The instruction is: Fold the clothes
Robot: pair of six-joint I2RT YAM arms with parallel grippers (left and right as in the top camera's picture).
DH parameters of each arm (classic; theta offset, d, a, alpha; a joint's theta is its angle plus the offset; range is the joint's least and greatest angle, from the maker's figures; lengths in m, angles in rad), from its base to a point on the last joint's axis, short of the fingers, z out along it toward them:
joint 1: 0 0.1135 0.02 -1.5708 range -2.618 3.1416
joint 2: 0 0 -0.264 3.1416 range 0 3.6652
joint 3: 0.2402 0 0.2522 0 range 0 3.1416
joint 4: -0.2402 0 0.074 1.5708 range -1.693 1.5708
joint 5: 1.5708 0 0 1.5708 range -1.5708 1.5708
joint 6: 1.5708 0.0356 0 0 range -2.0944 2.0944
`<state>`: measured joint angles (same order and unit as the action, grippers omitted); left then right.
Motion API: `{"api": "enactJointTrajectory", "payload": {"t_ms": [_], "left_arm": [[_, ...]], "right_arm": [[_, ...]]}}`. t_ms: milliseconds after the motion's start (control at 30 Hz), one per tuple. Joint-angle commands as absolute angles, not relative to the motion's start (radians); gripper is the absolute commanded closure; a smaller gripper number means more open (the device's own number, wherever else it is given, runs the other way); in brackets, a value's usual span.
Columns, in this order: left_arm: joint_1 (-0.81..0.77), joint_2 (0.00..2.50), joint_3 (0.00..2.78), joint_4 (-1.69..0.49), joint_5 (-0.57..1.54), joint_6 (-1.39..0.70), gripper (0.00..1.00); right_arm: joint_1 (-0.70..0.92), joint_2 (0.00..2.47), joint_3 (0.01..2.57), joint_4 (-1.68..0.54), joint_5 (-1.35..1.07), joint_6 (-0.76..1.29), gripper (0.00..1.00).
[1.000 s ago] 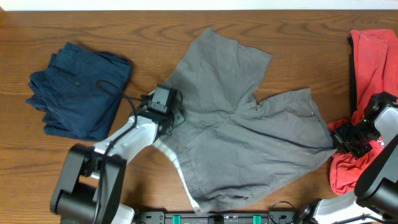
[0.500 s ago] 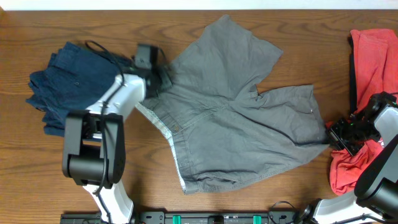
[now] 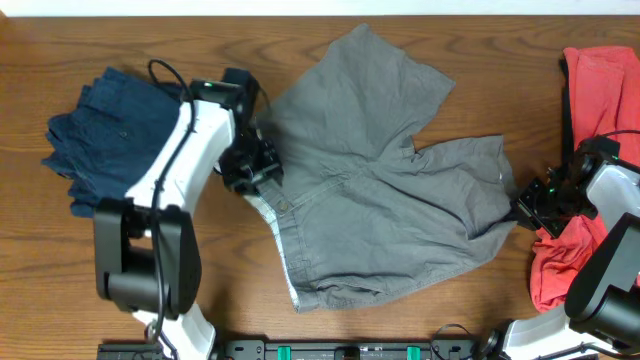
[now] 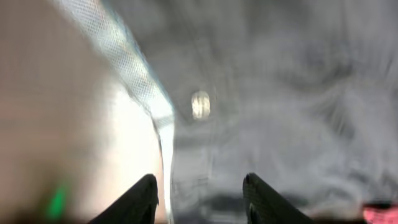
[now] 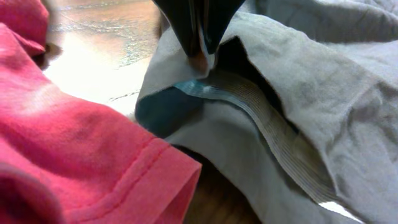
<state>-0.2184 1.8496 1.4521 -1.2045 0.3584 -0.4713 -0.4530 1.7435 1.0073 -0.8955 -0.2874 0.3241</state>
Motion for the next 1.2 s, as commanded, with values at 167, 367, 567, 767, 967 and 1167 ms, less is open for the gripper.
{"api": "enactJointTrajectory", "payload": {"t_ms": [167, 367, 567, 767, 967, 1167], "left_arm": [[-0.441, 1.583, 1.35, -1.274, 0.236, -0.819, 0.53], [-0.652, 1.425, 1.187, -1.272, 0.138, -1.264, 0.52], [-0.855, 1.359, 0.978, -1.121, 0.149, -1.661, 0.3], [-0.975, 1.36, 0.862, -0.916, 0.244, -1.777, 0.3], [-1.057, 1.36, 0.815, -0.904, 0.249, -2.049, 0.27], [-1.068, 1.36, 0.728, -0.769, 0.17, -2.088, 0.27]], "right_arm": [[-0.446, 1.739, 1.018, -0.898, -0.266, 0.305, 0.99], [-0.445, 1.739, 1.018, -0.899, -0.266, 0.305, 0.98], [-0.445, 1.739, 1.018, -0.902, -0.266, 0.305, 0.98], [-0.445, 1.739, 1.018, -0.906, -0.266, 0.306, 0.98], [-0.445, 1.739, 1.018, -0.908, -0.266, 0.306, 0.98], [-0.445, 1.739, 1.018, -0.908, -0.271, 0.306, 0.98]]}}
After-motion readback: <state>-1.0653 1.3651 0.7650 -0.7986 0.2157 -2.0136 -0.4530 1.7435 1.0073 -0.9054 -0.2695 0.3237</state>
